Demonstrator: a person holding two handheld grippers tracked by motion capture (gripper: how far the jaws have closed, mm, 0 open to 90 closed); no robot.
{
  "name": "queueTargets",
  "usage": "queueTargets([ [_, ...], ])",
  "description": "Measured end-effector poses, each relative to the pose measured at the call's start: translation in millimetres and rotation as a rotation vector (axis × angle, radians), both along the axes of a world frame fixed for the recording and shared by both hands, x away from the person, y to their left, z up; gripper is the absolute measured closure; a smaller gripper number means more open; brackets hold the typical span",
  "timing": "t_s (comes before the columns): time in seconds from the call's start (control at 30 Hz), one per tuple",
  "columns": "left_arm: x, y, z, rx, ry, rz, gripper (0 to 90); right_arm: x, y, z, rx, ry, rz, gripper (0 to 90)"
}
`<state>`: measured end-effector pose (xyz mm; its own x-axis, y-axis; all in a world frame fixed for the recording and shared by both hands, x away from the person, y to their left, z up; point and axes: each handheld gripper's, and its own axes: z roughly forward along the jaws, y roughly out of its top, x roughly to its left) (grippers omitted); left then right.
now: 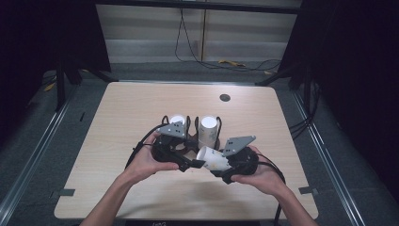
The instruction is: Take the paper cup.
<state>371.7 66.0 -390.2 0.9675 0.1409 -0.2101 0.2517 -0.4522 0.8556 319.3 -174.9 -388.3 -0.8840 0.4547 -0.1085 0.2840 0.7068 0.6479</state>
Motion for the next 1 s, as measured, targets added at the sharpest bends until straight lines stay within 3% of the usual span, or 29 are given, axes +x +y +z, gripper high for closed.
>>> queueTargets([
  [0.13,-1.1,-1.7,-1.4,0.010,-0.003,-0.017,23.6,1.7,3.4,4.4,-0.045,-0.012,0.020,29.4],
  [0.63,-2.4,-3.7,-4.3,0.044,-0.048,-0.041,23.1,2.5,14.5,8.4,-0.092,0.008,0.090,29.6],
  [0.77,-3.6,-3.7,-4.3,0.045,-0.068,-0.066,27.4,2.5,17.9,10.4,-0.101,0.014,0.105,29.7],
  [1.0,-8.0,-8.1,-5.7,0.090,-0.101,-0.110,28.3,2.5,24.2,12.3,-0.122,0.024,0.134,29.7],
])
